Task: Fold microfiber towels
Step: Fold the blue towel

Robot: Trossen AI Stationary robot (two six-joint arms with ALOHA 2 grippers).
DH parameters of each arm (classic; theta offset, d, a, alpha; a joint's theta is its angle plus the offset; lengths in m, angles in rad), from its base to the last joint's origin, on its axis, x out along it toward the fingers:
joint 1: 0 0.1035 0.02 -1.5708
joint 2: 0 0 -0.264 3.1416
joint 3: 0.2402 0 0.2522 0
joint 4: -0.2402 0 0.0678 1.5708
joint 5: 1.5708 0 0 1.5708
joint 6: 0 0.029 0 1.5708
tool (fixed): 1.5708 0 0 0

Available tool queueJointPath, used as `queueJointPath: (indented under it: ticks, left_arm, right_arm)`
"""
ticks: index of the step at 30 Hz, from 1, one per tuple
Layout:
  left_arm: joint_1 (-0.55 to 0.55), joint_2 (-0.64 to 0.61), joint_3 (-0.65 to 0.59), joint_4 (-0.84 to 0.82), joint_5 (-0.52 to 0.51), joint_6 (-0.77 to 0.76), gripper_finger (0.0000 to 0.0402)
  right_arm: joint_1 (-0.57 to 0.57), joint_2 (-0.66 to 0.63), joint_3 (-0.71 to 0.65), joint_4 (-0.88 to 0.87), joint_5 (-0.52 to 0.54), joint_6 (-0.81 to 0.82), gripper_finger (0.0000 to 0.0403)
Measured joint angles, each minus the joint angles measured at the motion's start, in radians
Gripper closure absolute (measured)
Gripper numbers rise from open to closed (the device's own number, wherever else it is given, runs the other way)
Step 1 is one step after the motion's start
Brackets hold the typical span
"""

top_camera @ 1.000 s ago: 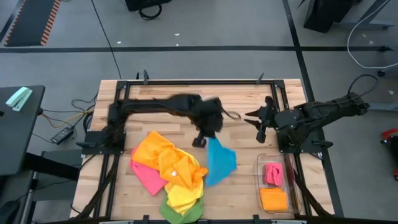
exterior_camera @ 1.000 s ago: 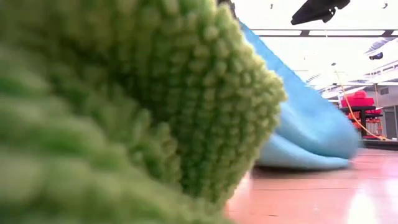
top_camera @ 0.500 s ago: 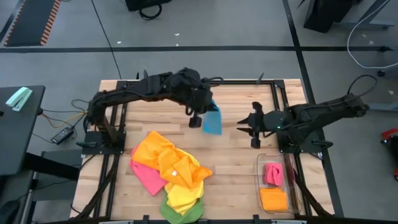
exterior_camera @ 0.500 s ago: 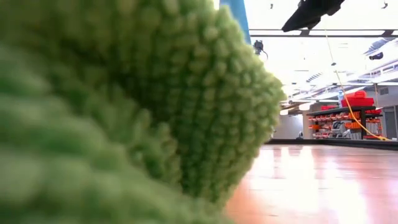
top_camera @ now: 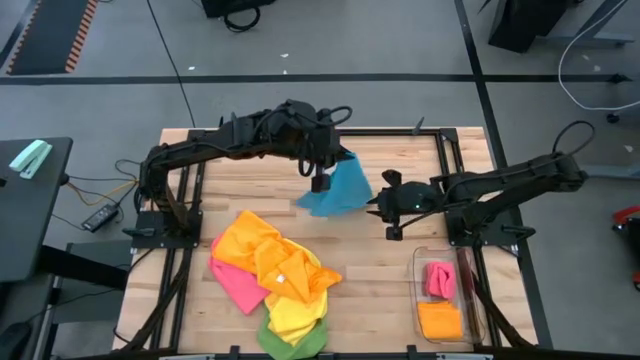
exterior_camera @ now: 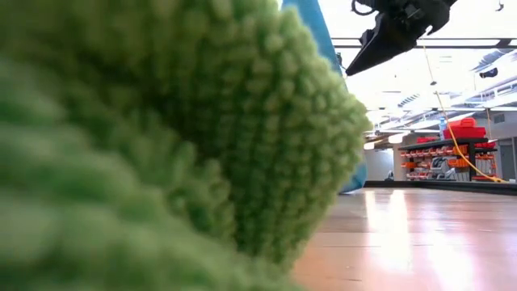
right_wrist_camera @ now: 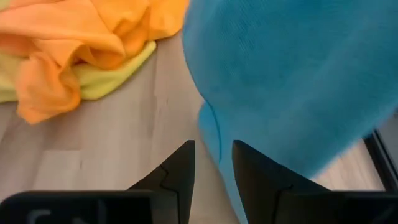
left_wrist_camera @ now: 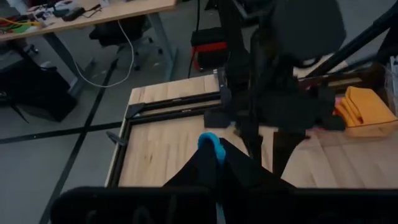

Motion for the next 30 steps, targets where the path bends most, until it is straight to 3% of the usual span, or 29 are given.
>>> queueJointPath:
  ticks: [6,11,15,22,26,30]
  left_arm:
    - [0.002,0.0,0.0,0.031,-0.013,-0.006,0.0367]
    - [-0.03,-0.013,0.0,0.035,-0.012,0.019,0.0386]
    - [-0.085,-0.033,0.001,0.027,-0.01,0.023,0.0395]
    - [-0.214,-0.069,0.011,0.029,0.006,0.065,0.0366]
    - [-0.29,-0.082,0.041,0.046,0.085,0.129,0.0363]
    - [-0.345,-0.084,0.098,0.093,0.074,0.205,0.0378]
  right_arm:
    - [-0.028,0.073,-0.066,0.127,-0.095,-0.001,0.0287]
    - [-0.028,0.124,-0.085,0.131,-0.099,0.015,0.0287]
    - [-0.021,0.115,-0.073,0.084,-0.164,0.036,0.0287]
    - [0.017,-0.026,0.006,0.009,-0.384,0.121,0.0287]
    - [0.048,-0.143,0.047,0.009,-0.406,0.059,0.0287]
    - [0.054,-0.255,0.065,0.015,-0.361,0.021,0.0287]
